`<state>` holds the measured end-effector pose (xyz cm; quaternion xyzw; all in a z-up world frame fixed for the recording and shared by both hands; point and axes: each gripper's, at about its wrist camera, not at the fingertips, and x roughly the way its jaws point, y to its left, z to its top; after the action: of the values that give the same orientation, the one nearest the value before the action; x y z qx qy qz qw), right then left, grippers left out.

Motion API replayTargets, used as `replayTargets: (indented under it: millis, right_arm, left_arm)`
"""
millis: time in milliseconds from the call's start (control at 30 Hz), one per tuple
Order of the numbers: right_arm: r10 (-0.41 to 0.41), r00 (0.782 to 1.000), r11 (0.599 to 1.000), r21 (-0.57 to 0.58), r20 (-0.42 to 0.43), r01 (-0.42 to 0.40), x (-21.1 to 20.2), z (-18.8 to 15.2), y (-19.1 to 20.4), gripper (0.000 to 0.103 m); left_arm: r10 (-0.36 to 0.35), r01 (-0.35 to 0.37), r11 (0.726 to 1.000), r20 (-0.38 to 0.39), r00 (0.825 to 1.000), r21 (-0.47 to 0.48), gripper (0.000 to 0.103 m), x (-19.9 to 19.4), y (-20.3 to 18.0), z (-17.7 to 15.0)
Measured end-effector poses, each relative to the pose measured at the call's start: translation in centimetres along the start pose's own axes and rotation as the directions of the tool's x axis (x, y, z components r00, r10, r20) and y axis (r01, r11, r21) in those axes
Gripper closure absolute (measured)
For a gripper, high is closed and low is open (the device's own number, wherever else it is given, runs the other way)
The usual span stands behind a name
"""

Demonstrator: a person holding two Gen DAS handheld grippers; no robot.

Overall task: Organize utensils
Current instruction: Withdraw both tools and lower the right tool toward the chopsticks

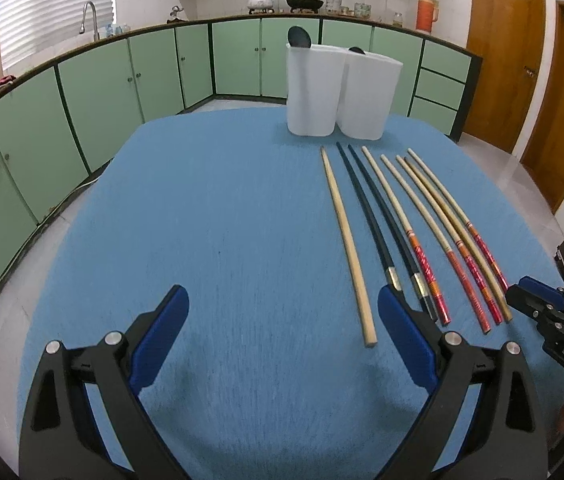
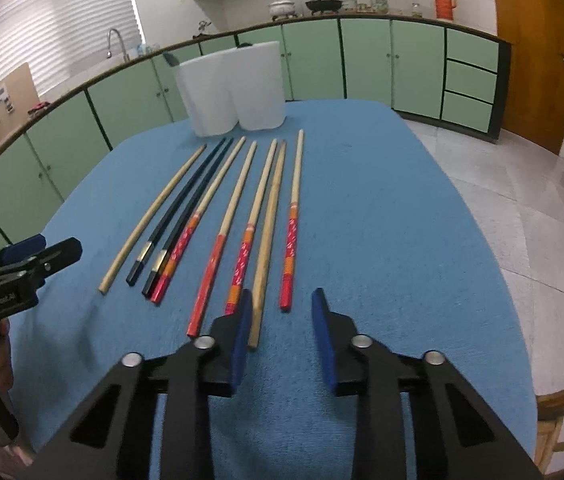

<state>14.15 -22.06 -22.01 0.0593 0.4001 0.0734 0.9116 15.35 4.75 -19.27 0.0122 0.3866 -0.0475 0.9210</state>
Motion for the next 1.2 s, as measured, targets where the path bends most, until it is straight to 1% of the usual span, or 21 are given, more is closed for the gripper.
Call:
replayTargets:
  millis: [33, 67, 400, 500, 567, 733, 800, 867, 1000, 1200]
  right_arm:
    - [-0.001, 1.0, 1.0, -0.003, -0.001, 0.001, 0.1, -0.1, 0.1, 0.083]
    - [-0.002, 1.0, 1.0, -0.005, 0.003, 0.002, 0.1, -0.1, 0.1, 0.083]
    - [-0.011, 1.0, 1.0, 0.002, 0.017, 0.011, -0.6, -0.1, 0.1, 0.083]
    - [-0.021, 1.0, 1.0, -0.002, 0.006, 0.021, -0.3, -0.2, -0.1, 0.083]
    - [-0.022, 1.0, 1.0, -0.012, -0.007, 0.022, 0.0, -0.3, 0.0, 0.088]
    - [-0.037, 0.999, 0.999, -0.041, -0.008, 0.036, 0.7, -0.2, 0.6, 0.089]
    - [-0.044, 0.999, 0.998, -0.053, -0.009, 0.044, 0.9, -0.1, 0.8, 0.091]
    - [-0.046, 0.999, 0.997, -0.062, -0.009, 0.045, 1.1, -0.1, 1.0, 0.095]
    - [-0.061, 0.998, 0.995, -0.078, -0.008, 0.061, 1.2, -0.1, 1.3, 0.097]
    - [-0.062, 0.998, 0.996, -0.067, -0.004, 0.061, 1.2, -0.2, 1.2, 0.097]
  left_arm:
    - [-0.002, 0.002, 1.0, -0.003, 1.0, -0.002, 0.01, 0.0, 0.0, -0.1]
    - [-0.002, 0.002, 1.0, -0.005, 1.0, -0.002, 0.01, 0.1, 0.0, -0.3]
    - [-0.006, 0.006, 1.0, -0.018, 1.0, -0.006, 0.01, 0.4, -0.3, -0.5]
    - [-0.006, 0.006, 1.0, -0.023, 1.0, -0.004, 0.01, 0.5, -0.6, -0.4]
    - [-0.006, 0.006, 1.0, -0.023, 1.0, -0.002, 0.01, 0.6, -0.7, -0.4]
    - [-0.005, 0.004, 1.0, -0.023, 1.0, -0.002, 0.01, 0.6, -0.9, -0.4]
    - [-0.005, 0.005, 1.0, -0.024, 1.0, -0.002, 0.01, 0.6, -0.9, -0.5]
    - [-0.005, 0.005, 1.0, -0.022, 1.0, -0.001, 0.01, 0.6, -1.0, -0.5]
    - [-0.011, 0.011, 1.0, -0.025, 1.0, -0.003, 0.01, 0.7, -1.2, -0.5]
    - [-0.021, 0.021, 1.0, -0.031, 0.999, 0.006, 0.01, 0.6, -1.7, -0.8]
